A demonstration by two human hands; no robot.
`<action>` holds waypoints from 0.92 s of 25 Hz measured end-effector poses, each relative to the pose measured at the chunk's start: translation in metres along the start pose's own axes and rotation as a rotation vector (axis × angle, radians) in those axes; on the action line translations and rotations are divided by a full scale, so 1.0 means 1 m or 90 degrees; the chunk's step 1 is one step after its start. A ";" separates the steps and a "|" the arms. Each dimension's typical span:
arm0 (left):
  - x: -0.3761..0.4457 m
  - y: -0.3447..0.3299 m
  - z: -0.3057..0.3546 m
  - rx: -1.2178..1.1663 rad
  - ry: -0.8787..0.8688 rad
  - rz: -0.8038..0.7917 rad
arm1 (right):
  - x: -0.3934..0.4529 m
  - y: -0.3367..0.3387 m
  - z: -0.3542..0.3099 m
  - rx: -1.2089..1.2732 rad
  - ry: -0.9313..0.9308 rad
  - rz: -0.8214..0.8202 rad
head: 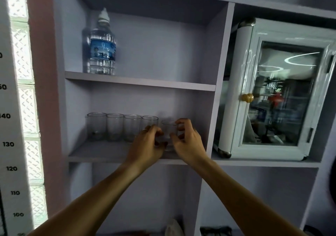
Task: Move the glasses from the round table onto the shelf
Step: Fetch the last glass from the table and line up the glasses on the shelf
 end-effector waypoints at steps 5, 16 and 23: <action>0.000 -0.004 -0.006 0.000 -0.002 0.004 | 0.004 -0.007 0.007 0.020 -0.002 -0.003; 0.003 -0.007 -0.006 0.017 -0.046 -0.011 | 0.012 -0.017 0.009 0.015 -0.022 -0.051; 0.000 0.018 -0.020 0.181 -0.126 0.017 | 0.012 -0.018 0.005 -0.050 -0.024 -0.044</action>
Point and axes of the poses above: each hand's wrist, its own x-axis towards the middle knuckle, its own y-axis out of the back of the hand, z = x × y, the point moved 4 cm from there along x, towards the middle knuckle
